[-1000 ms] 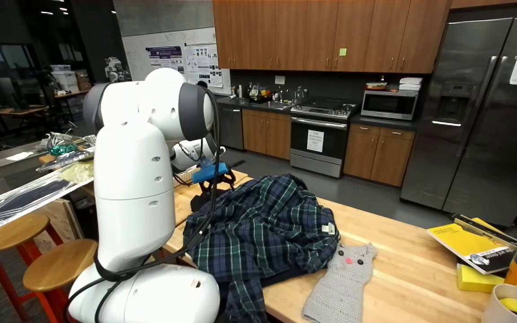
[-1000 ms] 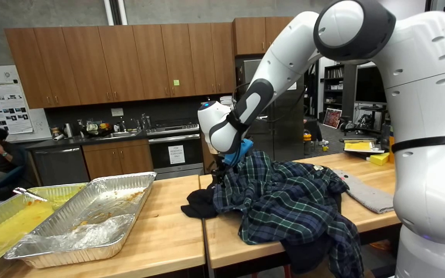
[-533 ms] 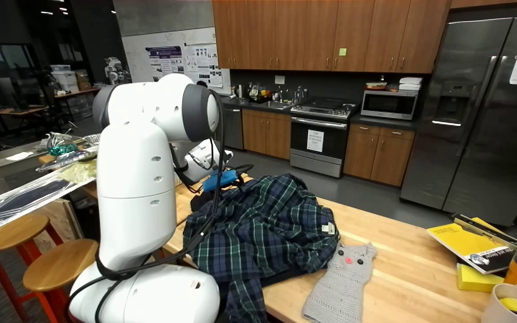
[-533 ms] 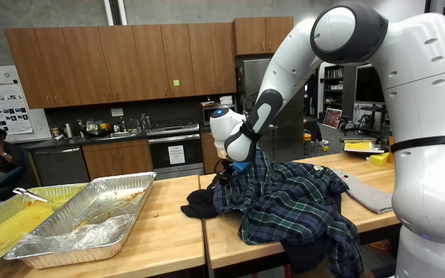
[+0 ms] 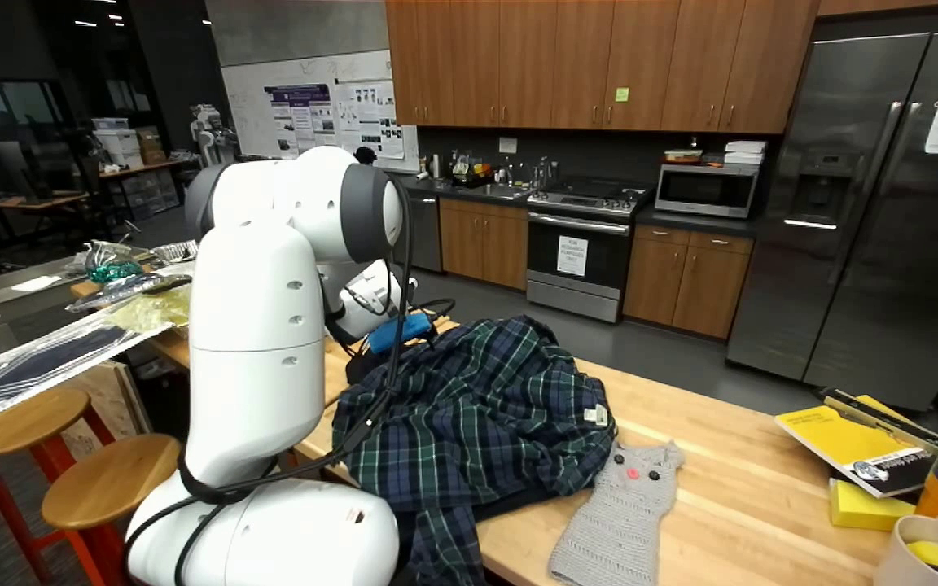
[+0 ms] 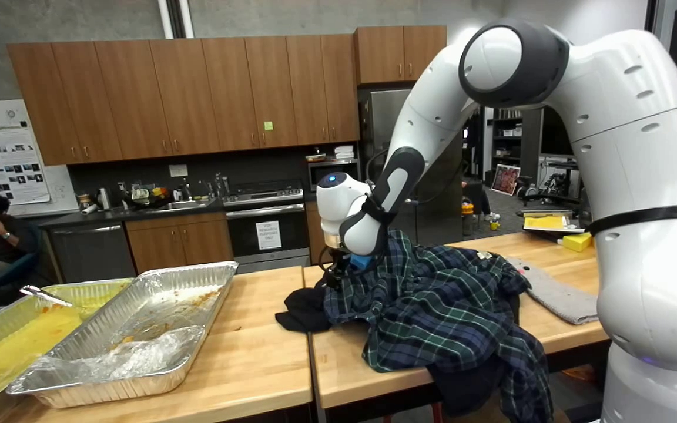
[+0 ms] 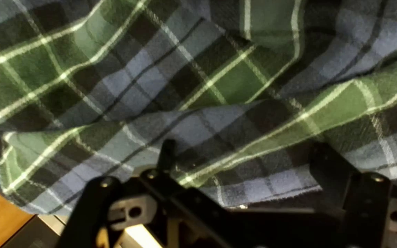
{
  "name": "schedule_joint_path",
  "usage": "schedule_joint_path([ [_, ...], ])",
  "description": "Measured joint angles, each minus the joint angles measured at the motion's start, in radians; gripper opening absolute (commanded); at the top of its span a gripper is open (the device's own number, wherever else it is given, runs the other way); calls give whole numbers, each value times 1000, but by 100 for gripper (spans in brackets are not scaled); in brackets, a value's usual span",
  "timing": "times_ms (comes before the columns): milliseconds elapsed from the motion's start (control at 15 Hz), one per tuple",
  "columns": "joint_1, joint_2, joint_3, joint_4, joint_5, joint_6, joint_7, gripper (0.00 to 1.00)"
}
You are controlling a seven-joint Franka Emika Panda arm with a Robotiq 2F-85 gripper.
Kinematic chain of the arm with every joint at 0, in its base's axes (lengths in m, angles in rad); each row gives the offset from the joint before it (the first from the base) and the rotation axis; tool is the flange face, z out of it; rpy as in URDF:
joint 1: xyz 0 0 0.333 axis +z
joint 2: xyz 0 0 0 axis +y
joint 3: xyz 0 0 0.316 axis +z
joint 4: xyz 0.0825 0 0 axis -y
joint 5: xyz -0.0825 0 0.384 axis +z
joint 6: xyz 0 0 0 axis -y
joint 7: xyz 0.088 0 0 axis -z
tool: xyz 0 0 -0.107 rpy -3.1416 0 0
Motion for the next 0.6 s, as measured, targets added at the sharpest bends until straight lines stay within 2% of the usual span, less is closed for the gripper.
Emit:
schedule_joint_path([
  [200,0,25,-2,25,0,0,-14,44],
  [267,0,30,-5,30,0,0,-15,85],
  [400,1,34,-8,33,-1,0,-15,82],
  [600,16,29,-18,38,-34,-1,-3,98],
])
